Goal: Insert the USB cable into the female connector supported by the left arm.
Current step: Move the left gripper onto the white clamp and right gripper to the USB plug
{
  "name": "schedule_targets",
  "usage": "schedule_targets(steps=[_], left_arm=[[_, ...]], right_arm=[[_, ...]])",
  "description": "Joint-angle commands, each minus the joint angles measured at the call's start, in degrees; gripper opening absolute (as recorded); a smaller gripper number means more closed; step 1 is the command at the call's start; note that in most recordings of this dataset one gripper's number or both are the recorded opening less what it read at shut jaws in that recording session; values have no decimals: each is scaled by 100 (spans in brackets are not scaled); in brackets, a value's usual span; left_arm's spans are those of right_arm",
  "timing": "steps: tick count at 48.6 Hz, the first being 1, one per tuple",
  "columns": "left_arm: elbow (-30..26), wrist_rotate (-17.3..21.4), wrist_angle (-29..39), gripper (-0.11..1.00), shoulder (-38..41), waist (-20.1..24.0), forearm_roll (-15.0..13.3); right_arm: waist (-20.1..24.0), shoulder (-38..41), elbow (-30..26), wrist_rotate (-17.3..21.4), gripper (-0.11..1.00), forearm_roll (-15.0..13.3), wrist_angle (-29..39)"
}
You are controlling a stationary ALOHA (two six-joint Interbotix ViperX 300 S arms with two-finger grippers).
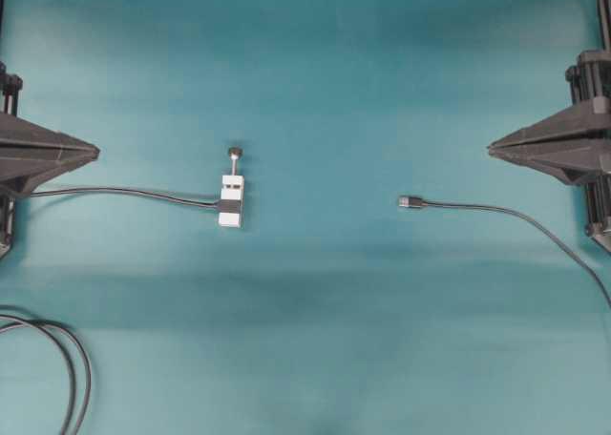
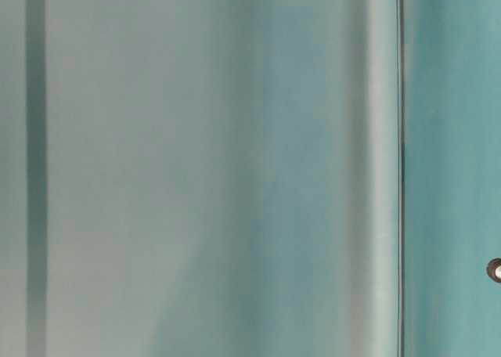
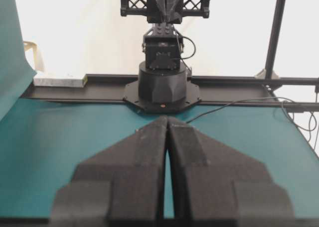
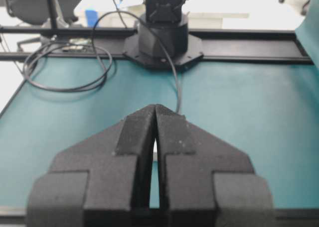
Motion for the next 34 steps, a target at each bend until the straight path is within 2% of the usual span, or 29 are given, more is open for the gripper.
schedule_targets(steps=[1, 4, 10, 19, 34], left_arm=[[-88, -97, 0, 1, 53, -97, -97], [-105, -88, 62, 4, 70, -114, -97], [-246, -53, 299, 0, 264, -114, -88], [-606, 9, 826, 0, 1063, -114, -88], [-404, -26, 633, 0, 1942, -79, -88]], right_arm=[[18, 44, -88, 26, 0, -18, -62], [53, 53, -79, 88, 0, -18, -62], [97, 62, -44, 272, 0, -26, -53], [97, 299, -79, 378, 0, -26, -18], [70, 1213, 26, 387, 0, -26, 9]])
